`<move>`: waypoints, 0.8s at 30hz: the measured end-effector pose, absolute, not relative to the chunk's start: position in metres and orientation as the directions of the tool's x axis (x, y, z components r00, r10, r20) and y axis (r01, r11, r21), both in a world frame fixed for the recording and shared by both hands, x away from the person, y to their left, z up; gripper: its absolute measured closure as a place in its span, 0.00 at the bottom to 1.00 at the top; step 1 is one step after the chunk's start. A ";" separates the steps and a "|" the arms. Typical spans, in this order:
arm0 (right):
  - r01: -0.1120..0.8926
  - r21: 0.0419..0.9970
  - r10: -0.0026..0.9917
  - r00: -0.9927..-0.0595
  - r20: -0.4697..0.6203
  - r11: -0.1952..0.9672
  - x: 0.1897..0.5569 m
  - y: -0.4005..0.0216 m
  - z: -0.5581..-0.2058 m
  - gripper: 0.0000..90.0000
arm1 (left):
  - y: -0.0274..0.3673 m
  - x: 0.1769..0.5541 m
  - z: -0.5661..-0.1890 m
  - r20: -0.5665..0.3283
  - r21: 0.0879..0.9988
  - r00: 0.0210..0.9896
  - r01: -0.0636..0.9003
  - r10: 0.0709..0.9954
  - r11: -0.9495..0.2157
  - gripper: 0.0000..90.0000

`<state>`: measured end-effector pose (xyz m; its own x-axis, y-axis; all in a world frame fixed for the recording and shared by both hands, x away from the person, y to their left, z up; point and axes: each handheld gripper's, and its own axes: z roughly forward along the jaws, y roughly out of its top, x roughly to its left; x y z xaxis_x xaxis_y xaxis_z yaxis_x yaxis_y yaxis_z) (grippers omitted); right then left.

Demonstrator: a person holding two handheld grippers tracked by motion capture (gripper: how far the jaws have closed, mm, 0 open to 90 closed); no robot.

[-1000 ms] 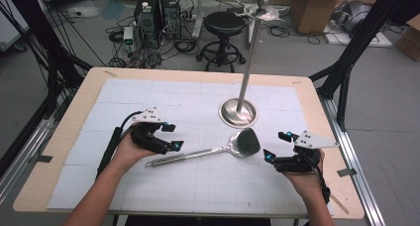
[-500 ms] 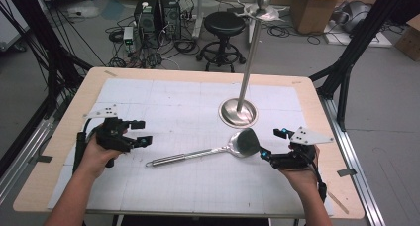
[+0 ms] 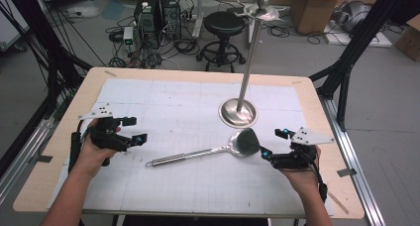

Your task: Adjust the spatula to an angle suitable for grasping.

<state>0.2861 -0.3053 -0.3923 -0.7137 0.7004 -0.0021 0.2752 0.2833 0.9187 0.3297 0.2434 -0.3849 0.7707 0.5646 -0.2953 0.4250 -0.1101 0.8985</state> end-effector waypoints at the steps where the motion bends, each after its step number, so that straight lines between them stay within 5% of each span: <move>1: 0.275 0.920 0.701 -0.713 -0.002 0.281 0.286 -0.305 -0.392 0.17 | 0.245 0.329 -0.385 -0.291 0.902 0.771 0.419 0.567 -0.107 0.02; 24: 0.273 0.922 0.698 -0.717 0.004 0.275 0.288 -0.307 -0.392 0.17 | 0.256 0.320 -0.376 -0.158 0.961 0.742 0.267 0.652 -0.071 0.02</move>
